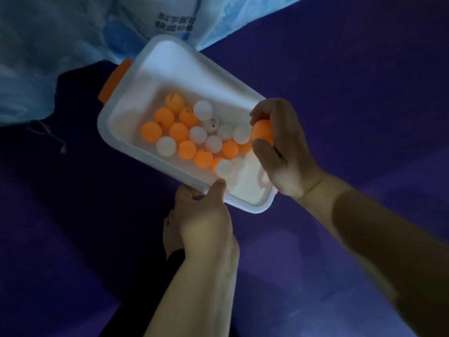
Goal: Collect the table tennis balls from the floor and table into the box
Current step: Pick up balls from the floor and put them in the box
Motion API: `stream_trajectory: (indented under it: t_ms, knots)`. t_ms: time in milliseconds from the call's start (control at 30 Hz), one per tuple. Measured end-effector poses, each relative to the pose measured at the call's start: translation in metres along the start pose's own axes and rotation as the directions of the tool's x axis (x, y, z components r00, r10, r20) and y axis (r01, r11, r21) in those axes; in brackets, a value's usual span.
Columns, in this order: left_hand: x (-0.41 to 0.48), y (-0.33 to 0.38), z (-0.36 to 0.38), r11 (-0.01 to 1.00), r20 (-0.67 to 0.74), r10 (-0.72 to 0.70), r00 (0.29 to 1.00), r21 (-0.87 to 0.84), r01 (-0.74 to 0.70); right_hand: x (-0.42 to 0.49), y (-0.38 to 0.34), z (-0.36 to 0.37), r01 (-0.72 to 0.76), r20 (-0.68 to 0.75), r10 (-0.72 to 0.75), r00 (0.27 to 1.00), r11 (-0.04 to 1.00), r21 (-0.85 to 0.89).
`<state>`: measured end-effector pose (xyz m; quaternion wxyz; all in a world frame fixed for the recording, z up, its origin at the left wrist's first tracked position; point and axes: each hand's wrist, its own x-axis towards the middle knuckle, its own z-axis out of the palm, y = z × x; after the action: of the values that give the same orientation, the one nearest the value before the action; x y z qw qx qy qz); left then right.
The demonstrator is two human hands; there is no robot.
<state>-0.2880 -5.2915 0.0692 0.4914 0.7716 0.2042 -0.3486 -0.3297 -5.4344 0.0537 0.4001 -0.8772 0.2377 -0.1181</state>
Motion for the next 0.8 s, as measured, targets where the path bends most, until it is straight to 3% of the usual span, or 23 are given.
stream_trajectory:
  t_ms: [100, 167, 333, 467, 633, 800]
  knots:
    - [-0.039, -0.003, 0.009, 0.989, 0.097, -0.054, 0.994, -0.131, 0.066, -0.039, -0.017, -0.045, -0.123, 0.023, 0.123, 0.992, 0.992, 0.010]
    - [-0.077, 0.003, 0.012, 0.981, 0.163, -0.079, 0.983, -0.162, 0.106, -0.072, -0.028, -0.089, -0.233, -0.047, 0.232, 0.972, 0.972, -0.034]
    - [-0.177, 0.009, 0.005, 0.999, 0.315, -0.018, 0.949, -0.025, 0.027, -0.178, -0.061, -0.198, -0.322, -0.211, 0.262, 0.942, 0.886, -0.335]
    - [-0.275, 0.020, -0.004, 0.976, 0.445, 0.023, 0.895, 0.185, -0.117, -0.262, -0.105, -0.261, -0.410, -0.357, 0.270, 0.895, 0.813, -0.414]
    - [-0.409, 0.050, -0.020, 0.894, 0.628, 0.010, 0.778, 0.343, -0.288, -0.357, -0.186, -0.344, -0.624, -0.521, 0.407, 0.750, 0.696, -0.355]
    - [-0.534, 0.078, -0.040, 0.765, 0.778, -0.041, 0.626, 0.427, -0.481, -0.453, -0.288, -0.417, -0.814, -0.651, 0.583, 0.485, 0.573, -0.094]
